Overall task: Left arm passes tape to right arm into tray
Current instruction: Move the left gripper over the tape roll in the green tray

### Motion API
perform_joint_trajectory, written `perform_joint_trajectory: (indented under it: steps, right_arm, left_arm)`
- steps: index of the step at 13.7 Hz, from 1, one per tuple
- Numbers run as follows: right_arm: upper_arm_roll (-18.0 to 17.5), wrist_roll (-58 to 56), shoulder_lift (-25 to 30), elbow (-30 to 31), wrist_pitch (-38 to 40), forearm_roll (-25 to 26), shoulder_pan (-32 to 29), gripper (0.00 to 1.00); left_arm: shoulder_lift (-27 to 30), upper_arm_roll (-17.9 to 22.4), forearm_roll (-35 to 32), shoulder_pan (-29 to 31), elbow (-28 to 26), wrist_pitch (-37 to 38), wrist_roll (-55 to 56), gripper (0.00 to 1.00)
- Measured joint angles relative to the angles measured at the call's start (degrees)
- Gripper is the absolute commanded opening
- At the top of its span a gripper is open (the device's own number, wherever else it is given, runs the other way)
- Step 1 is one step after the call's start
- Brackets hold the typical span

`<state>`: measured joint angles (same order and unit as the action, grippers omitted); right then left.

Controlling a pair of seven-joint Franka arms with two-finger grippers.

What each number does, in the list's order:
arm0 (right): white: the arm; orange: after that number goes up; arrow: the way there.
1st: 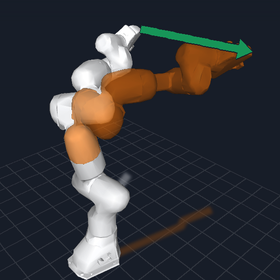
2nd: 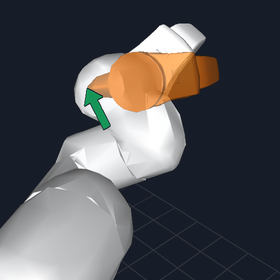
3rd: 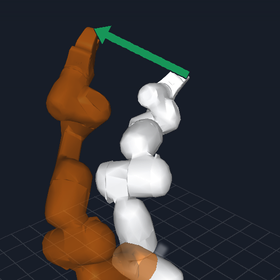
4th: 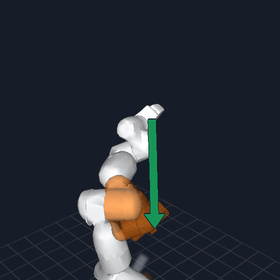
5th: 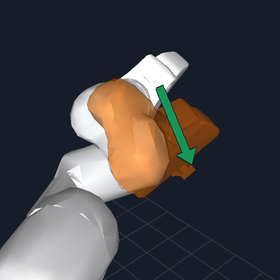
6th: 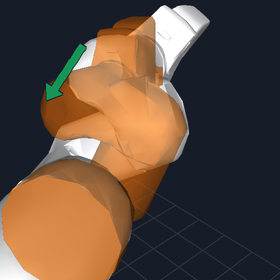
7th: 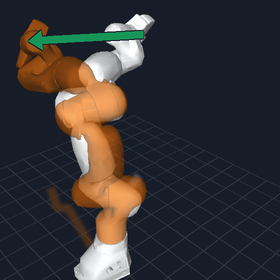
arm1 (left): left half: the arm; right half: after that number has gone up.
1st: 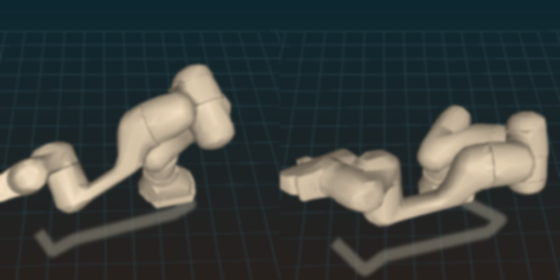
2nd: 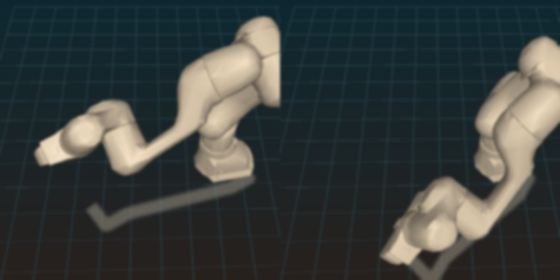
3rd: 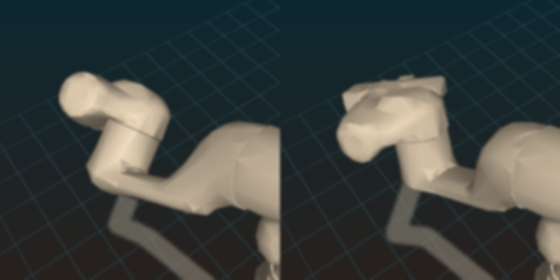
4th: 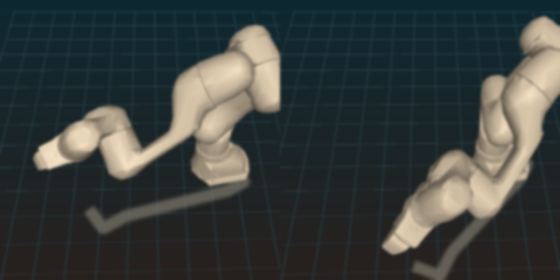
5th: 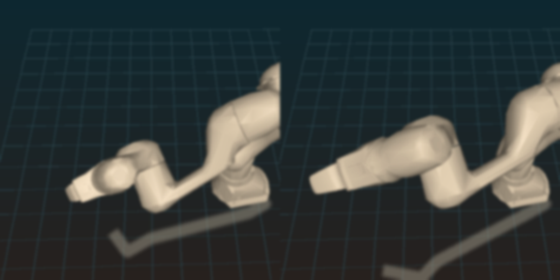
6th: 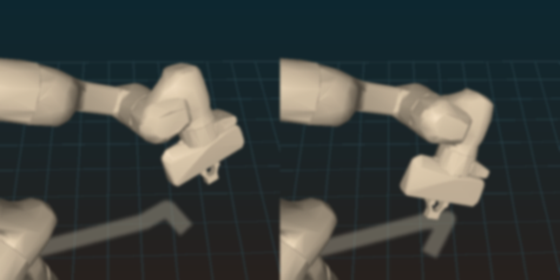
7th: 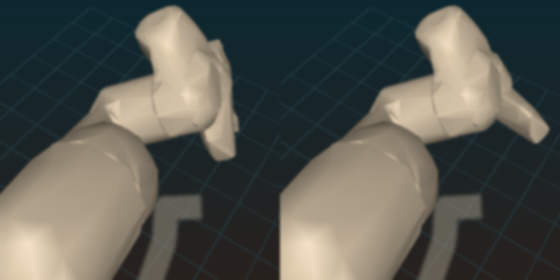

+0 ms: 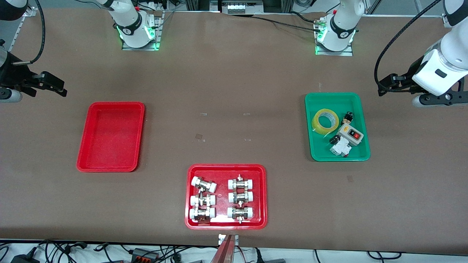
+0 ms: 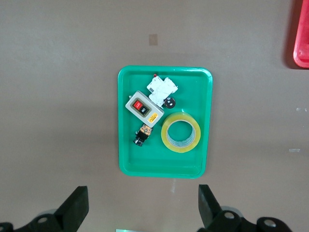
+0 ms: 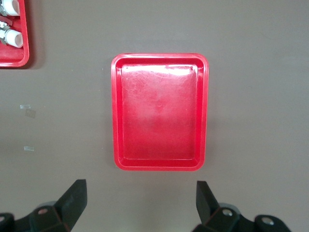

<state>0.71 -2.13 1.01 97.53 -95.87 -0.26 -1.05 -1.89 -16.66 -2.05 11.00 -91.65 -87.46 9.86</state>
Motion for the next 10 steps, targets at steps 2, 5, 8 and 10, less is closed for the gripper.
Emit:
perform_joint_trajectory:
  steps: [2,5,8,10]
  right_arm:
    - [0.0,0.0,0.0,0.05,0.14,0.0,0.0,1.0]
    - [0.0,0.0,0.0,0.05,0.14,0.0,0.0,1.0]
    - [0.0,0.0,-0.01,0.07,0.0,0.0,0.0,1.0]
    - [-0.02,0.0,-0.03,0.11,-0.19,0.0,0.0,1.0]
  left_arm:
    - [0.0,0.0,0.0,0.0,0.0,0.0,0.0,1.0]
    - [-0.01,-0.04,0.0,-0.03,-0.09,0.0,0.0,1.0]
    - [-0.13,-0.1,0.0,-0.09,-0.42,-0.02,0.0,1.0]
    - [-1.07,-0.22,0.11,-0.62,-0.5,-1.14,0.0,1.0]
